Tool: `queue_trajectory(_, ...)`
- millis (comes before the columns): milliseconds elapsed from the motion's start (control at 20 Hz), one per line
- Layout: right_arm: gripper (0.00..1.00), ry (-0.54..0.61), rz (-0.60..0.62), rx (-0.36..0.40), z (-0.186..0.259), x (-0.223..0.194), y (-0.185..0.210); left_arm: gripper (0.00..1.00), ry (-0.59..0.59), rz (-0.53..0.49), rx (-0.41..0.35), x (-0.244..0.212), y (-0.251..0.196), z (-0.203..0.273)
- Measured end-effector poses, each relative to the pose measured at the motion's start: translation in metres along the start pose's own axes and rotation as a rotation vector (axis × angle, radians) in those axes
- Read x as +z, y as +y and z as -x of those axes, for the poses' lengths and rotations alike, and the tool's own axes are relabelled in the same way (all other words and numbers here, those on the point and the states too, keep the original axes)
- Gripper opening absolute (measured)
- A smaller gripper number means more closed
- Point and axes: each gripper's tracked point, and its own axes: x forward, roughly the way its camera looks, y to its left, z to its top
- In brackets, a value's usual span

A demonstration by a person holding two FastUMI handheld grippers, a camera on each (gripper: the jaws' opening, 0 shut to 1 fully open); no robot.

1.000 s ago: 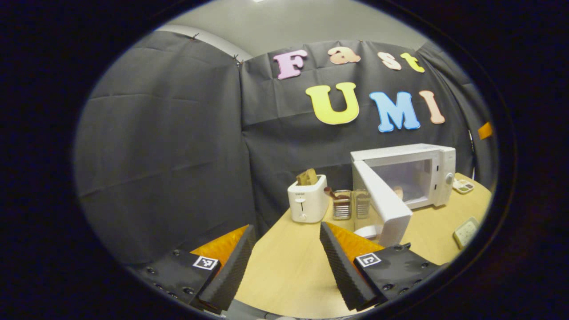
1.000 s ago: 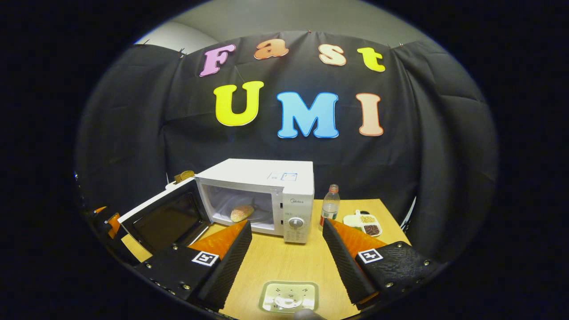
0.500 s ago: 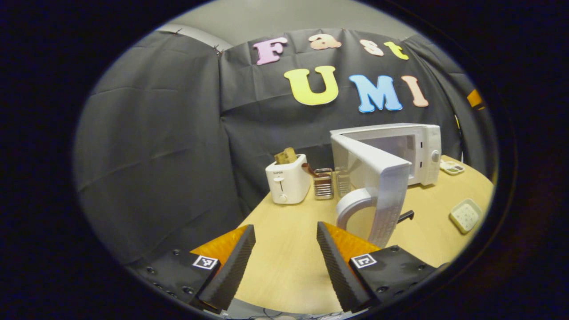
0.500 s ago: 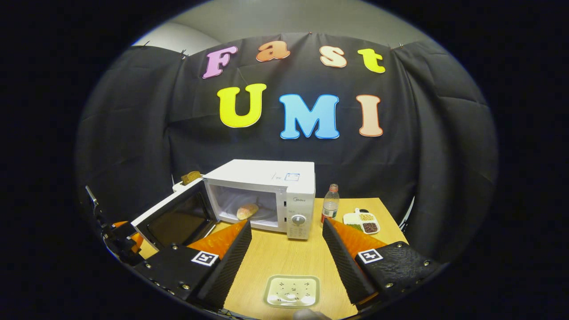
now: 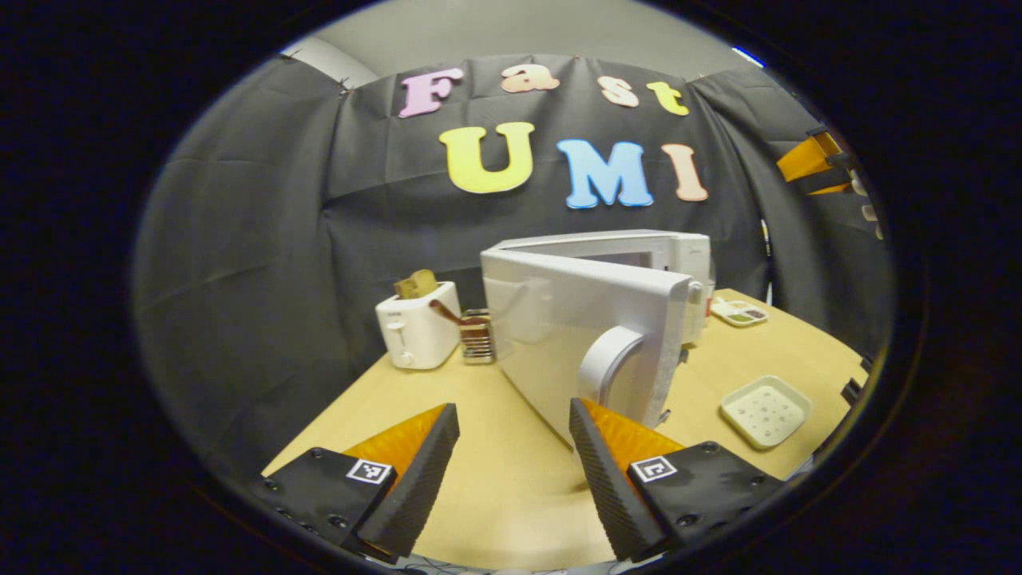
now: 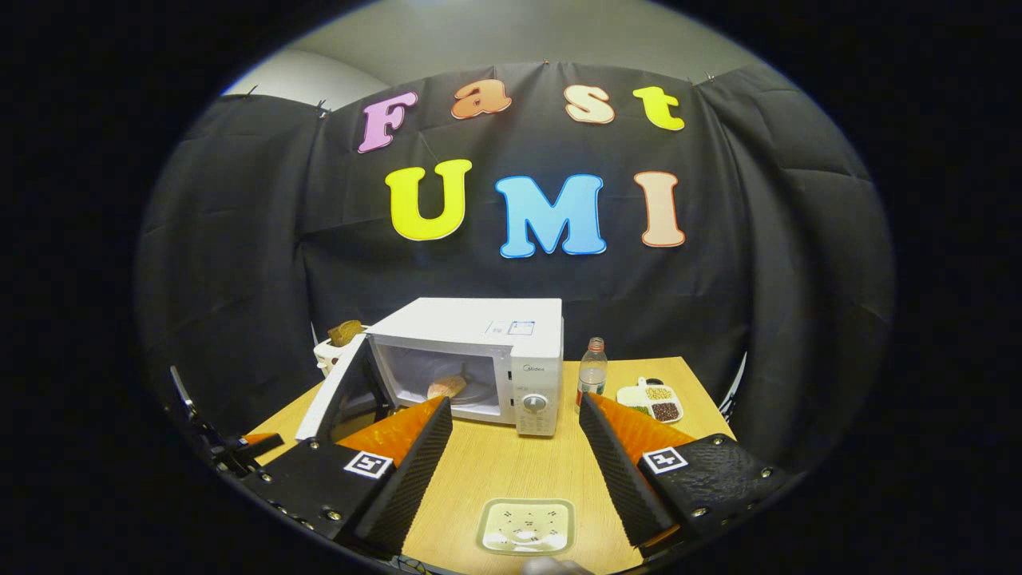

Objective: Open the microwave oven with the left hand, put the food in, and close the microwave oven.

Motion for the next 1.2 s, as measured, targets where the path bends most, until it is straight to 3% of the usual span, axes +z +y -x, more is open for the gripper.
queue_trajectory(50, 0.93, 0.002, 0.001, -0.009, 0.001, 0.000, -0.005, 0.93, -0.005, -0.008, -0.034, 0.004, -0.016, -0.006)
queue_trajectory(100, 0.98, -0.004, 0.000, -0.018, 0.002, 0.002, -0.010, 0.93, -0.008, -0.015, -0.068, 0.008, -0.032, -0.012)
queue_trajectory(250, 0.93, 0.002, -0.022, -0.050, 0.003, 0.000, -0.025, 0.93, -0.024, -0.048, -0.144, 0.020, -0.070, -0.035)
queue_trajectory(550, 0.98, -0.004, -0.028, -0.132, 0.010, 0.008, -0.060, 0.93, -0.041, -0.042, -0.224, 0.038, -0.124, -0.104)
queue_trajectory(700, 0.98, -0.004, -0.036, -0.151, 0.008, 0.011, -0.072, 0.92, -0.049, -0.057, -0.240, 0.048, -0.147, -0.135)
queue_trajectory(750, 0.93, 0.001, -0.037, -0.166, 0.006, 0.010, -0.078, 0.93, -0.051, -0.056, -0.251, 0.050, -0.155, -0.144)
queue_trajectory(800, 0.98, 0.008, -0.045, -0.173, 0.004, 0.008, -0.082, 0.93, -0.055, -0.056, -0.258, 0.052, -0.162, -0.152)
queue_trajectory(850, 0.93, 0.012, -0.054, -0.175, 0.002, 0.007, -0.084, 0.93, -0.052, -0.056, -0.256, 0.054, -0.167, -0.162)
queue_trajectory(1200, 0.98, 0.042, -0.071, -0.190, -0.010, 0.007, -0.106, 0.93, -0.041, -0.037, -0.213, 0.067, -0.187, -0.221)
